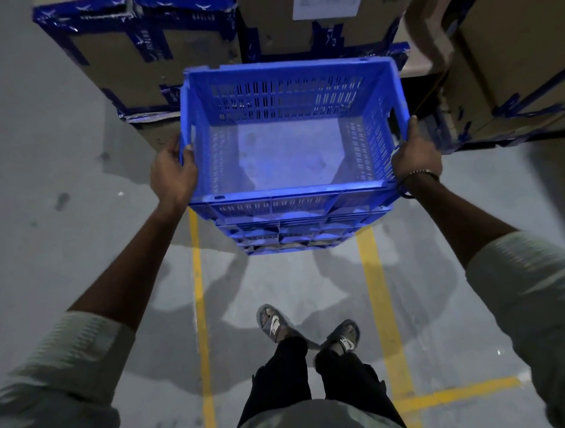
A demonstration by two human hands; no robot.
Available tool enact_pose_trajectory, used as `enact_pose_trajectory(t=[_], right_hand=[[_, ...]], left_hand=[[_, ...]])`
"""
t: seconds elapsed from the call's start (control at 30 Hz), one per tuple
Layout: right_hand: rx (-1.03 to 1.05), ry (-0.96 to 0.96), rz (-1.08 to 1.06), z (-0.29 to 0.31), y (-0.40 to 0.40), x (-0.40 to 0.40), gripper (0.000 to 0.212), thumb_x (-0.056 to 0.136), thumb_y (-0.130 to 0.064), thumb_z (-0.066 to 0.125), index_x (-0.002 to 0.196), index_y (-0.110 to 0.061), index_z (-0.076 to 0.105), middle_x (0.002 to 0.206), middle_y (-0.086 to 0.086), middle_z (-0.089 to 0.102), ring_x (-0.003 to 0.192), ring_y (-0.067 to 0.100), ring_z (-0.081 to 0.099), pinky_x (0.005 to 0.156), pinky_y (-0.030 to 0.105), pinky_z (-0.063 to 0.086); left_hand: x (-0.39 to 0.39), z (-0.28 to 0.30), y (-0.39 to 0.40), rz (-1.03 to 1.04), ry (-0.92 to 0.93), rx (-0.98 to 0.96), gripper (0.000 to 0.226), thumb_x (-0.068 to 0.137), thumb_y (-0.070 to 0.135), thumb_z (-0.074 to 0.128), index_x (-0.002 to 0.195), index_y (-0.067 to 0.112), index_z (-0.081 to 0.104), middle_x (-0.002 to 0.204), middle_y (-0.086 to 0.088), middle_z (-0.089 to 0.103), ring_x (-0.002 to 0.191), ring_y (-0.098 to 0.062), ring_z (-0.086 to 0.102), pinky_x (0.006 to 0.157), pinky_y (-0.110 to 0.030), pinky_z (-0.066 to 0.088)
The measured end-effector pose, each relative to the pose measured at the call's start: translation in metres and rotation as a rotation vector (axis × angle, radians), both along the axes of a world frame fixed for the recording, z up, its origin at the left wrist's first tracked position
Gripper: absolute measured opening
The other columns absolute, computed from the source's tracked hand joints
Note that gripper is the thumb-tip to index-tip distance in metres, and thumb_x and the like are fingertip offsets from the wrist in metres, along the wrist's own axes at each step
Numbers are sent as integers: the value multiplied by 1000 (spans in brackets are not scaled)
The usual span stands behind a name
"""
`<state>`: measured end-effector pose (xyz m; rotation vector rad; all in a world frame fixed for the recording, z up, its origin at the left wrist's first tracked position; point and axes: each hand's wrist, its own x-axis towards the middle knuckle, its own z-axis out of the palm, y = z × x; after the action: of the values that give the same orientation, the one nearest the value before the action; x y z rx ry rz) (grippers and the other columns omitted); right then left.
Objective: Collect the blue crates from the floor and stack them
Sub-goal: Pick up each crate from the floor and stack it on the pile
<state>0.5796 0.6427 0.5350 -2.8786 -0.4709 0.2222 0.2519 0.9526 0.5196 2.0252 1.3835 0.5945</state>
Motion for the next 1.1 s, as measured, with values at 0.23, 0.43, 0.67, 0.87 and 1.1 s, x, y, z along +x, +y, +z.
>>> enact_pose_trajectory(t=[0.23, 0.43, 0.67, 0.87, 1.1], right_hand=[[6, 21, 28, 2, -15, 4, 65, 97, -28, 43, 158, -29, 19, 122, 26, 64, 105, 47, 62, 80, 49, 51], [-35, 16, 36, 16, -25, 19, 64, 99, -27, 43, 159, -24, 20, 129, 28, 60, 114, 48, 59, 91, 52, 50], [0, 50, 36, 9, -29, 12, 64, 100, -28, 42, 159, -26, 18, 122, 30, 63, 106, 49, 61, 85, 51, 50], [5, 47, 41, 2, -13, 0, 64, 100, -31, 41, 159, -29, 16, 119, 28, 64, 107, 48, 60, 85, 51, 49], [-5, 25, 59, 2, -17, -3, 64, 100, -33, 41, 159, -30, 16, 115, 28, 64, 103, 49, 60, 81, 52, 49]], left_hand=[[-3, 1, -16, 55, -8, -58, 44, 101, 42, 51, 145, 37, 58, 124, -2, 73, 116, -29, 66, 89, -37, 49], [11, 0, -25, 0, -73, -111, 45, 103, 38, 52, 147, 32, 58, 119, -2, 75, 104, -21, 69, 75, -24, 41], [6, -2, -16, -6, 17, -13, 48, 98, 38, 51, 145, 32, 59, 115, -5, 76, 108, -31, 69, 84, -38, 52], [-7, -4, 2, 9, 32, 39, 51, 93, 45, 48, 141, 35, 59, 114, -5, 76, 109, -33, 69, 86, -43, 56], [-11, -2, -9, 32, 20, 16, 48, 96, 44, 49, 142, 36, 58, 125, 2, 74, 117, -28, 67, 92, -40, 52]])
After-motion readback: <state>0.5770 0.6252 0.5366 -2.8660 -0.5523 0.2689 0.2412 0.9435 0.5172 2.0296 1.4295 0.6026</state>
